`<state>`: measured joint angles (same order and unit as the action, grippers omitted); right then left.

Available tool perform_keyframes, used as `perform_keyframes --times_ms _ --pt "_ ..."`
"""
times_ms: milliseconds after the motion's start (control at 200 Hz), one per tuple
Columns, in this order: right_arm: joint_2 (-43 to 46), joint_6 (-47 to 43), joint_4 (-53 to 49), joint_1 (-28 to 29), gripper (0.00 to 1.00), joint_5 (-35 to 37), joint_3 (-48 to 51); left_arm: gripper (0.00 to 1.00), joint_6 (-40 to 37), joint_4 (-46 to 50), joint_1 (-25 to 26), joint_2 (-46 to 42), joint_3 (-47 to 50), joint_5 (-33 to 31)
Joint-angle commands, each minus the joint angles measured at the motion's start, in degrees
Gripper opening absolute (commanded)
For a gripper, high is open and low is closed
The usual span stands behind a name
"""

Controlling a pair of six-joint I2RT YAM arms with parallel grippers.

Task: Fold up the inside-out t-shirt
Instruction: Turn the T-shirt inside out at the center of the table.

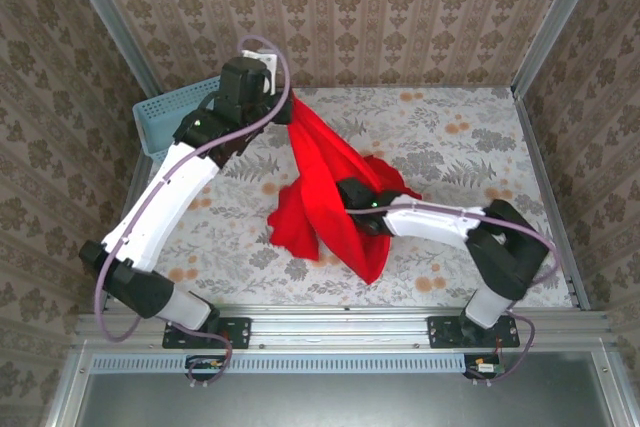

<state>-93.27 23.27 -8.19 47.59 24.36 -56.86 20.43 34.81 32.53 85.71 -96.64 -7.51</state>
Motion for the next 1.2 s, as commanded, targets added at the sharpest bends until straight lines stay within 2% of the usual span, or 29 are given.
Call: perform_keyframes --times_ms 0,95,240,450,620,750,885,1035,1075,1090,1195 --pt "6.47 0.69 3.34 0.43 0.00 4.05 4.97 0.00 5.14 2.46 -5.29 1.81 3.78 1.32" --pt "10.46 2.61 0.37 0.43 0.00 8.17 7.27 0.00 6.99 1.41 -9.03 1.43 8.10 2.98" --pt "15.79 3.32 0.81 0.38 0.00 9.01 10.13 0.00 7.26 0.72 -9.86 1.21 12.69 3.17" --pt "21.34 1.18 9.30 0.48 0.00 -1.33 13.82 0.00 8.11 5.63 -10.00 9.80 12.67 4.17" --pt "21.24 1.23 8.66 0.67 0.00 -2.15 14.89 0.00 8.50 7.83 -10.03 15.84 11.12 1.58" --pt "27.23 1.94 11.61 0.68 0.00 -6.30 18.73 0.00 7.85 11.62 -9.36 19.67 9.08 -0.93" --pt "35.21 0.91 12.85 0.68 0.00 -12.72 20.70 0.09 6.70 13.75 -7.76 22.26 8.94 -3.08" --pt "39.69 1.94 9.91 -0.46 0.00 -12.71 22.98 0.21 6.15 13.92 -6.87 22.36 11.28 -3.47" --pt "40.04 2.76 9.75 -1.12 0.00 -13.54 24.09 0.26 5.91 13.27 -6.87 21.34 12.51 -3.15" --pt "40.20 3.12 9.93 -1.31 0.00 -13.98 24.55 0.27 5.84 13.01 -5.25 20.83 13.02 -2.94" --pt "39.58 5.47 13.03 -1.81 0.00 -15.49 27.67 0.39 4.63 10.20 -2.25 16.05 16.38 1.26"
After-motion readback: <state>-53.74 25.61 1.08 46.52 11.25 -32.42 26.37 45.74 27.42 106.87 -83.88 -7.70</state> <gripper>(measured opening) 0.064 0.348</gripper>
